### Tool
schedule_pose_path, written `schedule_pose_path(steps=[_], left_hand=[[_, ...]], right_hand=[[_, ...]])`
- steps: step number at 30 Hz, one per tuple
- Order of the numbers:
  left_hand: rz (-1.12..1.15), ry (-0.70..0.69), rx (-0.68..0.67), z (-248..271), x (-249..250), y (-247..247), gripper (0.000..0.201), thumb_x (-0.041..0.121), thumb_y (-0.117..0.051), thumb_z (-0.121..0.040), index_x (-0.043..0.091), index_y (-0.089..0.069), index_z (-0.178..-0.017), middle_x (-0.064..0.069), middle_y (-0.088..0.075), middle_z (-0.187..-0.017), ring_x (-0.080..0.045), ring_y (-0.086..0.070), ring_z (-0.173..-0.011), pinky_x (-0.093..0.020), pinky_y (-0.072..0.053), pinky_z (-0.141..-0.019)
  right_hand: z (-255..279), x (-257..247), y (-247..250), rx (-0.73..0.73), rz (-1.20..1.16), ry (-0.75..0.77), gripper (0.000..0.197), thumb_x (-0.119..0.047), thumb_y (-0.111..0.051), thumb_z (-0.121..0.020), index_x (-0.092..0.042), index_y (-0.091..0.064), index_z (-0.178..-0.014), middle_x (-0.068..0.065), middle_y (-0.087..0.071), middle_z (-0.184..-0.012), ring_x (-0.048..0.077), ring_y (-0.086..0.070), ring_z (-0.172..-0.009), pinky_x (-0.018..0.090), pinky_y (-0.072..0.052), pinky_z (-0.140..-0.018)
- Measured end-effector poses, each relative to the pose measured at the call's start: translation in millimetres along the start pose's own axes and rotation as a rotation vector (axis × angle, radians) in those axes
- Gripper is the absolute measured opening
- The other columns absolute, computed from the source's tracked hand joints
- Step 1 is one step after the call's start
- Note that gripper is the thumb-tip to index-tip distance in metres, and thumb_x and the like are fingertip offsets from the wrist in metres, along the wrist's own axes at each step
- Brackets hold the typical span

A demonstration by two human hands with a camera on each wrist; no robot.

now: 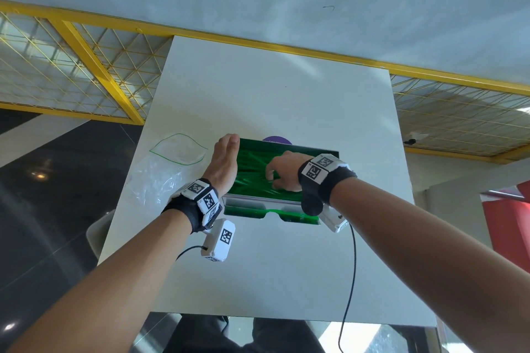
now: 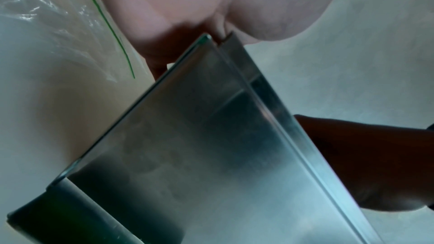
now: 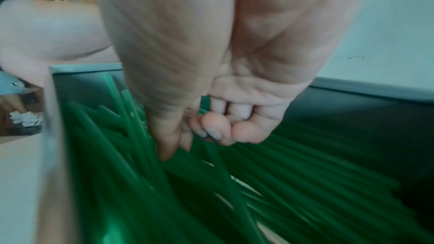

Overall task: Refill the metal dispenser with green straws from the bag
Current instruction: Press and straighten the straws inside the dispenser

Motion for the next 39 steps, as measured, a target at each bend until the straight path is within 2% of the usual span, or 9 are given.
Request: schedule_pose_path(steps=[6, 8, 11, 17, 21, 26, 28, 33, 39], left_hand=[[0.012, 0.005, -0.007, 2.0, 1.1, 0.2, 0.065, 0.055, -0.010, -0.101, 0.020, -0.019, -0.155, -0.002, -0.018, -0.163, -0.018, -0.027, -0.146, -0.023, -0.020, -0.104], [0.019, 0.010, -0.009, 2.6, 1.8, 0.3, 0.064, 0.056, -0.011, -0.102, 0.021, -0.020, -0.154, -0.002, -0.019, -0.163, -0.018, -0.028, -0.146, -0.024, -0.021, -0.104], [0.015, 0.005, -0.014, 3.7, 3.2, 1.3, 0.063, 0.055, -0.011, -0.102, 0.021, -0.021, -0.154, -0.001, -0.020, -0.162, -0.015, -0.030, -0.142, -0.024, -0.021, -0.104], [-0.011, -0.018, -0.028, 7.0, 7.5, 2.6, 0.060, 0.053, -0.012, -0.103, 0.019, -0.025, -0.151, -0.004, -0.026, -0.157, -0.006, -0.031, -0.119, -0.025, -0.023, -0.098], [-0.023, -0.014, -0.026, 7.6, 8.6, 3.2, 0.060, 0.053, -0.012, -0.103, 0.018, -0.026, -0.151, -0.004, -0.027, -0.156, -0.007, -0.033, -0.117, -0.025, -0.024, -0.096], [-0.032, -0.013, -0.021, 6.5, 9.6, 2.3, 0.058, 0.050, -0.013, -0.104, 0.017, -0.028, -0.149, -0.005, -0.028, -0.155, -0.009, -0.034, -0.116, -0.026, -0.024, -0.096], [-0.034, -0.012, -0.021, 6.0, 9.3, 2.0, 0.057, 0.050, -0.014, -0.104, 0.017, -0.028, -0.149, -0.006, -0.029, -0.154, -0.010, -0.034, -0.116, -0.026, -0.024, -0.096], [-0.041, -0.017, -0.017, 5.3, 8.8, 1.7, 0.058, 0.051, -0.014, -0.104, 0.017, -0.027, -0.149, -0.006, -0.029, -0.155, -0.009, -0.034, -0.117, -0.027, -0.024, -0.097], [-0.025, -0.008, -0.013, 5.0, 7.4, 1.7, 0.059, 0.052, -0.014, -0.103, 0.018, -0.027, -0.150, -0.004, -0.027, -0.157, -0.007, -0.032, -0.120, -0.025, -0.022, -0.099]], right_hand=[[2.9, -1.6, 7.3, 0.041, -0.057, 0.005, 0.045, -0.032, -0.050, -0.097, -0.049, -0.047, -0.139, 0.010, -0.061, -0.123, 0.024, -0.064, -0.084, 0.033, -0.050, -0.068], [-1.2, -0.8, 1.3, -0.003, -0.040, -0.002, 0.051, -0.029, -0.044, -0.099, -0.053, -0.039, -0.143, 0.010, -0.057, -0.135, 0.025, -0.064, -0.094, 0.033, -0.049, -0.069], [-4.7, -1.8, -8.4, -0.053, 0.022, -0.023, 0.052, -0.027, -0.043, -0.100, -0.048, -0.037, -0.148, 0.008, -0.054, -0.143, 0.029, -0.063, -0.111, 0.033, -0.053, -0.078], [-6.5, -10.5, 3.5, -0.024, 0.134, 0.012, 0.039, -0.028, -0.052, -0.098, -0.030, -0.055, -0.137, 0.011, -0.059, -0.129, 0.033, -0.064, -0.105, 0.034, -0.050, -0.071], [4.0, -16.2, 14.1, 0.019, 0.108, 0.111, 0.037, -0.030, -0.057, -0.098, -0.020, -0.059, -0.133, 0.006, -0.058, -0.127, 0.028, -0.053, -0.121, 0.038, -0.046, -0.095], [19.5, -8.3, 27.5, 0.077, 0.012, 0.132, 0.043, -0.033, -0.058, -0.098, -0.019, -0.056, -0.138, 0.004, -0.057, -0.135, 0.026, -0.048, -0.128, 0.039, -0.043, -0.103], [26.0, -0.9, 31.1, 0.083, -0.029, 0.099, 0.044, -0.038, -0.056, -0.098, -0.022, -0.054, -0.139, 0.002, -0.059, -0.135, 0.025, -0.049, -0.128, 0.037, -0.042, -0.097], [34.7, 6.7, 43.0, 0.161, -0.122, 0.086, 0.021, -0.043, -0.059, -0.094, -0.024, -0.063, -0.101, -0.001, -0.062, -0.085, 0.028, -0.061, -0.090, 0.032, -0.037, -0.066], [28.6, 0.3, 29.8, 0.142, -0.400, 0.118, 0.068, -0.030, -0.079, -0.081, -0.021, -0.048, -0.141, -0.001, -0.058, -0.138, 0.016, -0.056, -0.123, 0.036, -0.044, -0.104]])
Point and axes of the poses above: each hand's wrist, its own z-axis away from the middle knuckle, its own y-axis out of the back of the hand, x = y × z, the point moved 10 cm from there along -z, towards the middle knuckle
